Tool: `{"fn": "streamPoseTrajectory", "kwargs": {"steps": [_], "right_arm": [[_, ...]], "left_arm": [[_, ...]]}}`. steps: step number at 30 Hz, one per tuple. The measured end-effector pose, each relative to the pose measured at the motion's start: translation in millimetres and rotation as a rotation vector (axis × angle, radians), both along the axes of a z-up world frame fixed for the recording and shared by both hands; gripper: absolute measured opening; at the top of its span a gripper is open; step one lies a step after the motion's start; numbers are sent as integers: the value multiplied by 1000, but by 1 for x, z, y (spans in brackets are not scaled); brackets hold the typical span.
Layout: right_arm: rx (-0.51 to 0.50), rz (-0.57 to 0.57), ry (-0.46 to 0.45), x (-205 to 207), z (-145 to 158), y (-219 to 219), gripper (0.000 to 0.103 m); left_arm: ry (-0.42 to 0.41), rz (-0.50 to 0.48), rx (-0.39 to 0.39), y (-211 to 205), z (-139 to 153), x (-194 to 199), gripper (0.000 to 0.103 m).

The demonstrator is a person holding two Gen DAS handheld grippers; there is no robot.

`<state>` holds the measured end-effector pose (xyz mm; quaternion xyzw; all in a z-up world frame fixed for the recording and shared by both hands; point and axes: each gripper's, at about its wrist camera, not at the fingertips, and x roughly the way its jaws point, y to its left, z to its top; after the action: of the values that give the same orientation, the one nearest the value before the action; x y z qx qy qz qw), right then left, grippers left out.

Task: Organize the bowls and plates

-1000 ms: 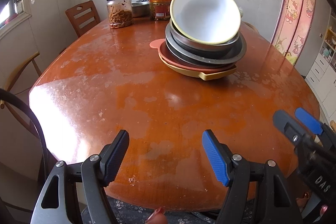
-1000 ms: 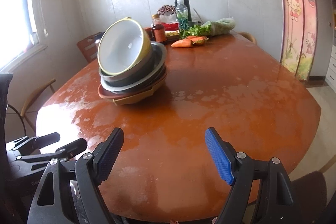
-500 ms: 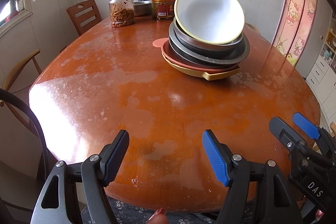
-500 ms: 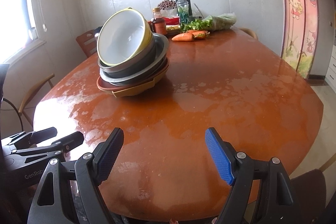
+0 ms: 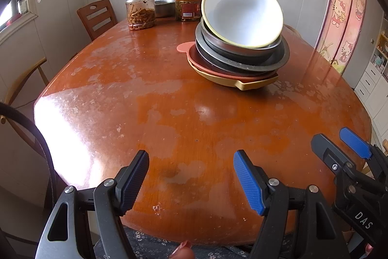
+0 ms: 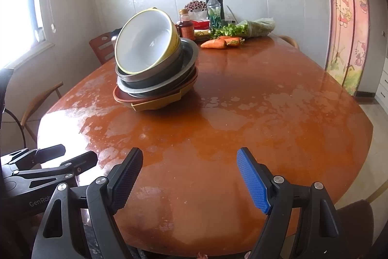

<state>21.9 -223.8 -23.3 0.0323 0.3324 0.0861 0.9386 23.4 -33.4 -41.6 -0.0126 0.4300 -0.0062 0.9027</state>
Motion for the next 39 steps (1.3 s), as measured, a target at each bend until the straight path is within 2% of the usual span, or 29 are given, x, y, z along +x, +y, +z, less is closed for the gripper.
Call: {"fn": "streamPoseTrajectory", "kwargs": {"steps": [39], "right_arm": [[-26, 6, 2, -1, -3, 4, 81]], "left_arm": [[15, -2, 1, 2, -5, -1, 72]]}}
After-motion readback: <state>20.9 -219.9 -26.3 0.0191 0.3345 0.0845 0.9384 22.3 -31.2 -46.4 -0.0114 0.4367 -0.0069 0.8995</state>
